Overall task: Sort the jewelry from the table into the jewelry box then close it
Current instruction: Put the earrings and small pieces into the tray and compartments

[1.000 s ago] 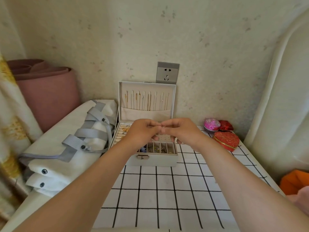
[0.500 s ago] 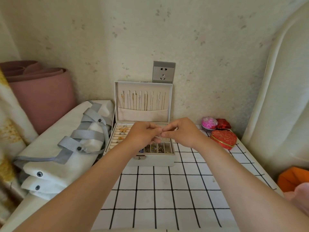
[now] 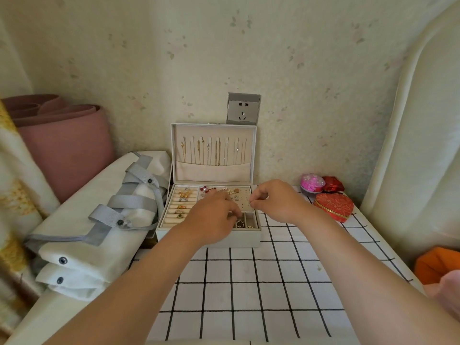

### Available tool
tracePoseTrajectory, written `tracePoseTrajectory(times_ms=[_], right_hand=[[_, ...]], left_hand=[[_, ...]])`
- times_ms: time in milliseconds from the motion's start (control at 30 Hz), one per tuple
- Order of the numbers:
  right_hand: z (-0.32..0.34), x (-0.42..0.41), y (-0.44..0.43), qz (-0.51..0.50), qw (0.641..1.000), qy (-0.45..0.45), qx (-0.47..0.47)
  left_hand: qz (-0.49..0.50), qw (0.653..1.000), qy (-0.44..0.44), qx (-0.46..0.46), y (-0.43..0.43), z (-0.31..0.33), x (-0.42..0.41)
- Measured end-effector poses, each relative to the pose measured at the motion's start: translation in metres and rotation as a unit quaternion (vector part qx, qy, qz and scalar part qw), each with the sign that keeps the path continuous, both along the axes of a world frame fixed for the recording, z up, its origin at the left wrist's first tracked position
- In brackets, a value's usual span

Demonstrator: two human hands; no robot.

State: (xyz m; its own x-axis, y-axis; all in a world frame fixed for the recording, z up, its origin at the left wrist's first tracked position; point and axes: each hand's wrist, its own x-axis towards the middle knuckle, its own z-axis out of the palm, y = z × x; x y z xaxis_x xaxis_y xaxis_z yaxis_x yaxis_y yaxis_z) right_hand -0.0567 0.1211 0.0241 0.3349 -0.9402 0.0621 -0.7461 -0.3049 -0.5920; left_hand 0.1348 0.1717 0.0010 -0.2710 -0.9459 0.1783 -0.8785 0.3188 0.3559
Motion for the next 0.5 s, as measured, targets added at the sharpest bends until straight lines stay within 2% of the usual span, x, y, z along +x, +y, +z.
tracePoseTrajectory(times_ms=[167, 267, 333, 400, 500], right_hand=[[-0.005, 0.003, 0.003, 0.008, 0.998, 0.065, 0.022], [-0.008, 0.007, 0.004, 0.010, 0.995, 0.102, 0.019], [-0.011, 0.009, 0.004, 0.011, 0.993, 0.115, 0.015], [-0.012, 0.011, 0.004, 0.016, 0.993, 0.118, 0.013], [-0.011, 0.010, 0.003, 0.019, 0.994, 0.110, 0.011]], left_hand=[[-0.018, 0.997, -0.078, -0.011, 0.000, -0.003, 0.000], [-0.024, 0.997, -0.078, -0.012, 0.001, -0.003, -0.002], [-0.019, 0.996, -0.071, -0.052, 0.000, -0.004, -0.001], [-0.005, 0.993, -0.068, -0.094, -0.001, -0.002, 0.001], [0.001, 0.992, -0.083, -0.096, -0.001, -0.001, 0.002]])
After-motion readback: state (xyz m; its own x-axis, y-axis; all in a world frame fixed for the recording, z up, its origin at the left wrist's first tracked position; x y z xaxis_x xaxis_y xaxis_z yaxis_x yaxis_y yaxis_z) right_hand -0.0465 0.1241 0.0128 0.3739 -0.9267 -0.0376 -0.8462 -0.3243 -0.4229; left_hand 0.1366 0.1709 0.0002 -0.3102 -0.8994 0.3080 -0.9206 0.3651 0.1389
